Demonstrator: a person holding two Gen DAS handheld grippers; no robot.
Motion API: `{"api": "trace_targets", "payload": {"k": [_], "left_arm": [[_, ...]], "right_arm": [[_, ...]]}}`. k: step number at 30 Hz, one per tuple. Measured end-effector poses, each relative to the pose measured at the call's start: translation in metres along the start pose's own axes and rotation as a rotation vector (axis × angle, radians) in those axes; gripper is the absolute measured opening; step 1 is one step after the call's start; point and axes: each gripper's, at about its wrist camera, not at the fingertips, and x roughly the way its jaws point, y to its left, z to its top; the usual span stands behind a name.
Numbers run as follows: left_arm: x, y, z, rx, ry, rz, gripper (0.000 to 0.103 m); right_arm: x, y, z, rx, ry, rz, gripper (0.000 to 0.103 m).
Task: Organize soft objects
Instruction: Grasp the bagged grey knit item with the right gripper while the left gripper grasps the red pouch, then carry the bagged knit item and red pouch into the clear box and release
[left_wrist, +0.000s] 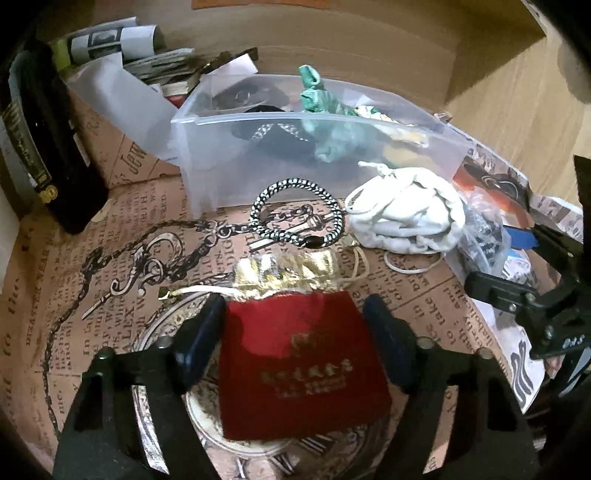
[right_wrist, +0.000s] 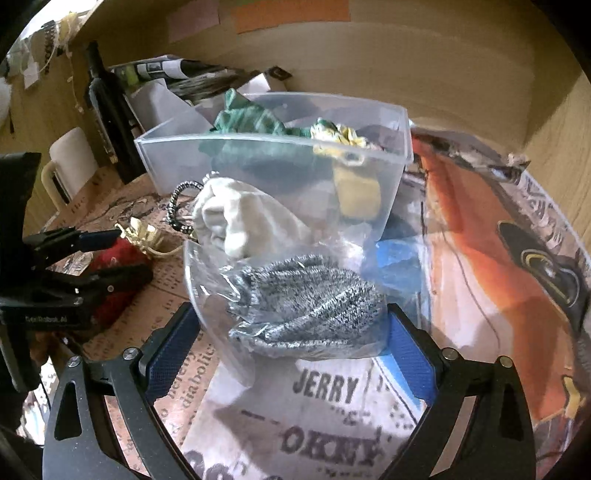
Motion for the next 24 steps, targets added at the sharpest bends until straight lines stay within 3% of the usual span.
{"api": "trace_targets", "payload": {"k": [5,9,14,24], "left_arm": [[-0.006,-0.002,-0.003,0.015,-0.017,-0.03,0.058],[-0.009,-0.005,-0.006,0.037,-0.026,-0.048,0.038],[-0.012,-0.002,-0.005,0.021,-0.027,-0.06,0.022],[-0.041,0.011,0.008,-0.036,-0.106,-0.068,0.02]], "right_arm": [[-0.004,-0.005,-0.002,0.033,-0.021,0.008,0.069],[-0.009,-0.007,-0.005,0.048,-0.041,0.012,0.062],[-0.015,-0.005,-0.007,0.044,-0.056,0.01,0.059],[-0.05,-0.005,0.007,0.038,-0.164,-0.004,0.059]]}}
